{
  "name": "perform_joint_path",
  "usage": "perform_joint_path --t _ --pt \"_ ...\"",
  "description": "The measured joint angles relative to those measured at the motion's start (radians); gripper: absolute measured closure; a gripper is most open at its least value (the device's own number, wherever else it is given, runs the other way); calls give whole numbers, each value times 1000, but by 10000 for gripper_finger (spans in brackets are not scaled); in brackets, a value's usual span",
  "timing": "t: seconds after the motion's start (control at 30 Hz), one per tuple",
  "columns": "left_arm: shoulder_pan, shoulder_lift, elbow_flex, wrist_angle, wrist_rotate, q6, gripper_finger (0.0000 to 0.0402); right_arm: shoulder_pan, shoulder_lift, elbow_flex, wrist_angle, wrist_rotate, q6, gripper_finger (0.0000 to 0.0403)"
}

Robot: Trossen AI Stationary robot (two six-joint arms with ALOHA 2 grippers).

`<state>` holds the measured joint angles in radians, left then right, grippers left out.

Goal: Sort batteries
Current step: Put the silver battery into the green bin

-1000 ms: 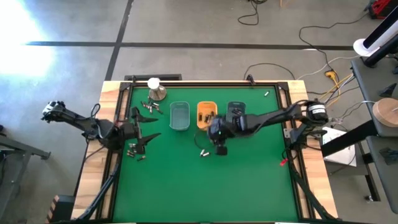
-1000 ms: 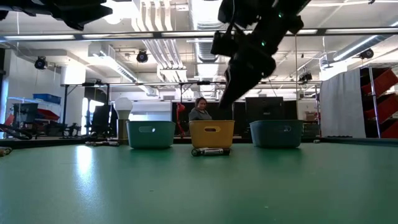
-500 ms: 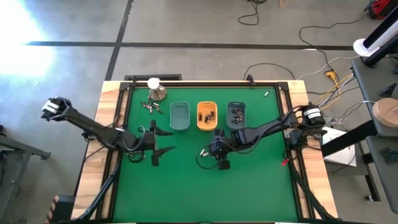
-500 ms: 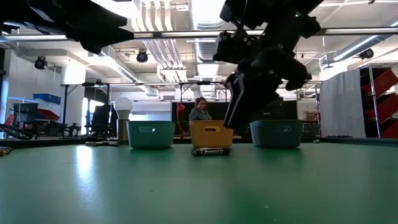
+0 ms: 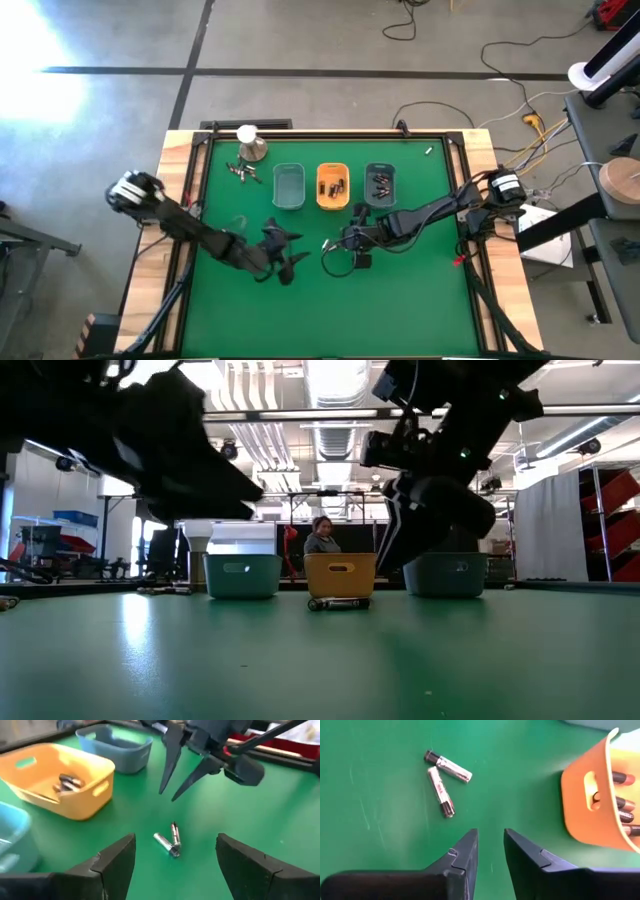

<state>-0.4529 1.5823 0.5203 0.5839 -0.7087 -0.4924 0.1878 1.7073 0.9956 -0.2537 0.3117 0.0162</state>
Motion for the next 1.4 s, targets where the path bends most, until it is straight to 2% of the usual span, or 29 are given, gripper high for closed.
perform_joint_path --t 0.17,0.4,0.63,0.87,1.03,1.4 --pt "-3 184 120 -28 -68 -94 149 12 -10 -19 -9 3 13 326" --pt "-4 356 178 -32 -190 -196 149 61 -58 -64 2 11 45 335" --pt "0 506 331 -27 -167 -153 149 74 -67 -75 7 33 55 329" --pt "12 565 370 -28 -195 -209 155 76 -67 -88 6 32 64 336" --pt "19 556 363 -64 -205 -223 186 76 -67 -100 4 30 84 339" --pt "23 550 361 -123 -208 -184 301 76 -67 -130 11 30 131 328"
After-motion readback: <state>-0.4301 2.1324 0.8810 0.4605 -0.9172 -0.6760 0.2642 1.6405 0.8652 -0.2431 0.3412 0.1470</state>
